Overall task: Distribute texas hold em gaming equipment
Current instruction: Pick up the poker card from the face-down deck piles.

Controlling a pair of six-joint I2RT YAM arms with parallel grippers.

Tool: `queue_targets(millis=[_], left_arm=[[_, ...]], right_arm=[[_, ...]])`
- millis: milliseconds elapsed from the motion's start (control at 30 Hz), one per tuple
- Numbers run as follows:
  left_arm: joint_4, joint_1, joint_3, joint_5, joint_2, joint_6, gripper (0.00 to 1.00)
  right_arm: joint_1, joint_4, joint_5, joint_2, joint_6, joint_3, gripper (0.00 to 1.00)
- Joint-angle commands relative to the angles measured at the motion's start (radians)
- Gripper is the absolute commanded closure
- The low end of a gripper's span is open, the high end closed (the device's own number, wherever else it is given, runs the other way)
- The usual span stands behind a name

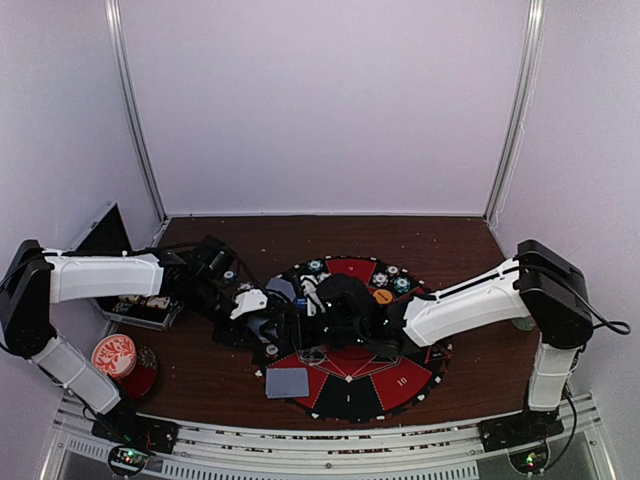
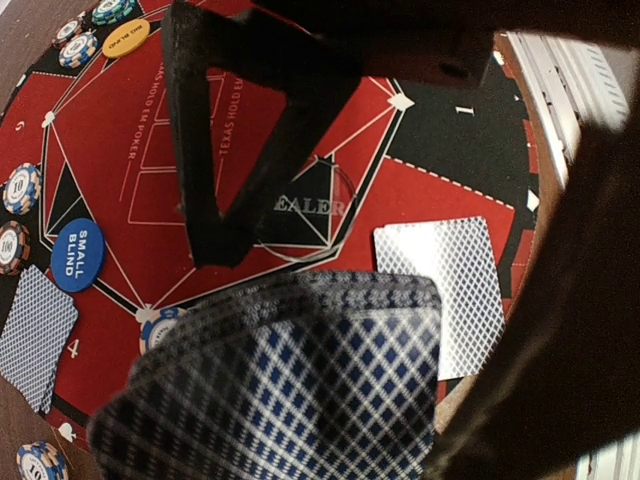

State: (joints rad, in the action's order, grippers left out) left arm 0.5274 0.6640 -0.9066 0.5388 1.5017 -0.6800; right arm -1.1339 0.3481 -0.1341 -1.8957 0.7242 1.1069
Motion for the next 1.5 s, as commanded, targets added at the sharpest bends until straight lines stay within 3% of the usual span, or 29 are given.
queue_targets(millis=[0,433,800,1200,1467], left_arm=[[-0.013,0.005,0.003,0.021,-0.008,-0.011,0.61],[-0.014,0.006,0.004,0.022,-0.006,-0.015,0.61],[-0.013,0.006,0.003,0.023,-0.005,-0.015,0.61],[-0.013,0.005,0.004,0.025,-0.003,-0.014,0.61],[-0.007,0.006,0.000,0.026,0.000,-0.016,0.61]], right_arm=[[-0.004,0.021,0.013,-0.046,0.015,0.052,0.08],[0.024,0.143,0.013,-0.067,0.099,0.016,0.11],[0.053,0.351,-0.092,-0.052,0.177,-0.081,0.10],[0.056,0.254,-0.108,-0.113,0.161,0.005,0.10],[0.058,0.183,-0.023,-0.102,0.168,0.012,0.19]])
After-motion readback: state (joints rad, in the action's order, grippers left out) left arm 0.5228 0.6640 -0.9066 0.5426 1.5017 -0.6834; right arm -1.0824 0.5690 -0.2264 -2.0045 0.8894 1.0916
